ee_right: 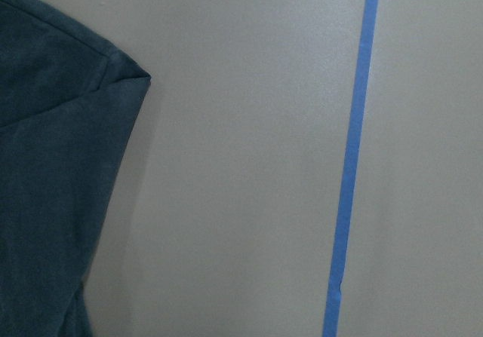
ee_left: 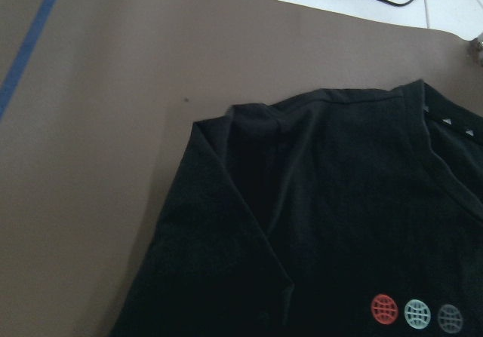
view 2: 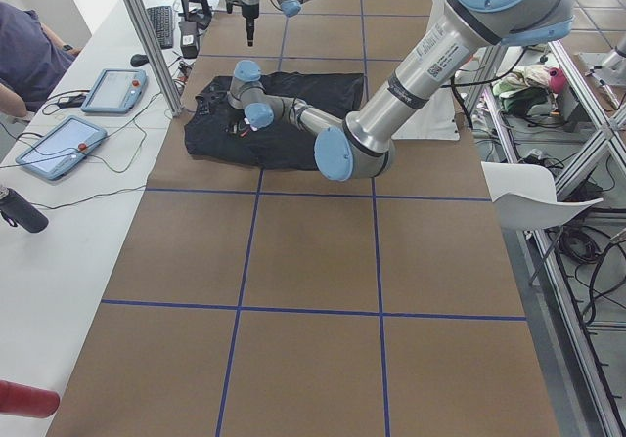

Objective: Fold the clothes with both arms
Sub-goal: 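Push the sleeve nearest the left gripper inward across the shirt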

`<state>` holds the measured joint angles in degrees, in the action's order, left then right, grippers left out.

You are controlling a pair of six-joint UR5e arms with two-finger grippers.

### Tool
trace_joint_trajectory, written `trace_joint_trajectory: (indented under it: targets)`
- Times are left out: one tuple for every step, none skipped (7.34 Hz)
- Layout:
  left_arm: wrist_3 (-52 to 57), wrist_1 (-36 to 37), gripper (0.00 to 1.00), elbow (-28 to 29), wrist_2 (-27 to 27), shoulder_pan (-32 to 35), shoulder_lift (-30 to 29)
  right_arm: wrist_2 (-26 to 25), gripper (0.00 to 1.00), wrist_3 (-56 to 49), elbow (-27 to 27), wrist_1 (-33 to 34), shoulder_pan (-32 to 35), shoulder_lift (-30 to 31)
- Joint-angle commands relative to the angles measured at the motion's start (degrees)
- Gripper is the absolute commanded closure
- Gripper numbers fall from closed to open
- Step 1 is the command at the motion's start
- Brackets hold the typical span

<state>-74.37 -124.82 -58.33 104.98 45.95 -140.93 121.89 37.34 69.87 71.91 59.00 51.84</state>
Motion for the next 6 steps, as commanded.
trace_joint_trajectory:
  targets:
    - [-4.2,0.3,1.00,6.7,0.0,-1.0,-5.9,-0.2,0.00,0.1,0.0,-0.1,-0.2,0.1]
    - [-4.4,0.2,1.00,6.8,0.0,-1.0,-5.9,-0.2,0.00,0.2,0.0,-0.1,-0.3,0.1]
    - [-5.4,0.1,1.00,6.8,0.0,-1.0,-6.0,-0.2,0.00,0.2,0.0,-0.1,-0.5,0.1]
    - [-5.2,-0.6,0.57,6.8,0.1,-0.8,-5.9,-0.2,0.00,0.2,0.0,-0.1,-0.5,-0.1]
    - [-4.5,-1.7,0.01,6.5,0.1,-0.6,-5.9,-0.3,0.00,0.2,0.0,-0.1,-0.5,-0.1]
    - [-2.6,-1.6,0.00,4.7,0.6,-0.5,-5.8,-0.1,0.00,0.3,0.2,-0.1,-0.5,0.0]
